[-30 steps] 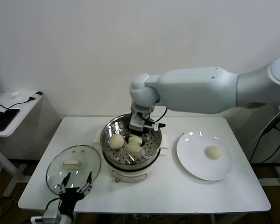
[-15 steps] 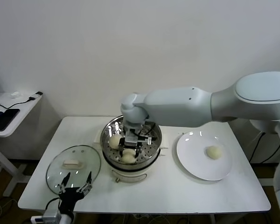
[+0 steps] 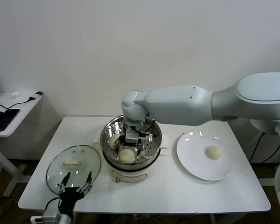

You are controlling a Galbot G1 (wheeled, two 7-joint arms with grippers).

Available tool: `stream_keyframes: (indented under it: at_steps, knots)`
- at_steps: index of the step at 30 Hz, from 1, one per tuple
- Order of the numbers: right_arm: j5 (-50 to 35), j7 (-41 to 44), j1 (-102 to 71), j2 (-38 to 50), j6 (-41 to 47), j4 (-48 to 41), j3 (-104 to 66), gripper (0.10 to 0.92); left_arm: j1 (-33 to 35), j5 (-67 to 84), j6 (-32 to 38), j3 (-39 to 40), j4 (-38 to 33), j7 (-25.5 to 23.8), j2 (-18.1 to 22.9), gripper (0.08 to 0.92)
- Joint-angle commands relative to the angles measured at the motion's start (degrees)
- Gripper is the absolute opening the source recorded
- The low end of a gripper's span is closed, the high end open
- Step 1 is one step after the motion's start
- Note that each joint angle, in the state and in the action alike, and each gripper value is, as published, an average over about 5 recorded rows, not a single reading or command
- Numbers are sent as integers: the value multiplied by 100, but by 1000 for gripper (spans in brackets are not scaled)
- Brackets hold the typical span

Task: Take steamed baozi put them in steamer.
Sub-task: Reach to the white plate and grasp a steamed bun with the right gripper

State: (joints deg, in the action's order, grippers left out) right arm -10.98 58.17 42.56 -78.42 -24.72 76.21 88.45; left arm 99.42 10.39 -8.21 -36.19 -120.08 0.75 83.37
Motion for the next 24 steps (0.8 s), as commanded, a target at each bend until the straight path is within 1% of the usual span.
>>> stream_keyframes:
  at_steps: [1,3,6,10,14,19,24]
  knots:
    - [-2104,622,1415,1074,748,-141,569,823,19,-14,-3,10,-51,-6,17,823]
    - [-2333,595,1690,1560,1297,-156,864,823,29,-13,0,9,-69,-7,18,823]
    - [-2380,587,1882,2293,1938,-150,1260,823,39,-11,10,8,-79,-7,10,823]
    - [-2139,593,1718,3162,2442,-170,1609,823,32,-11,14,14,-72,-7,5,823]
    - [-1549,533,897,3895,2646,-412,1376,823,30,-18,-12,34,-75,-20,21,823]
    - [-731,519,-344,4247,2643,-933,349,823,69,-53,-20,61,-57,-33,30,823]
    - [-306,485,-1317,4106,2587,-1546,-385,823,139,-85,-15,57,-74,-45,64,823]
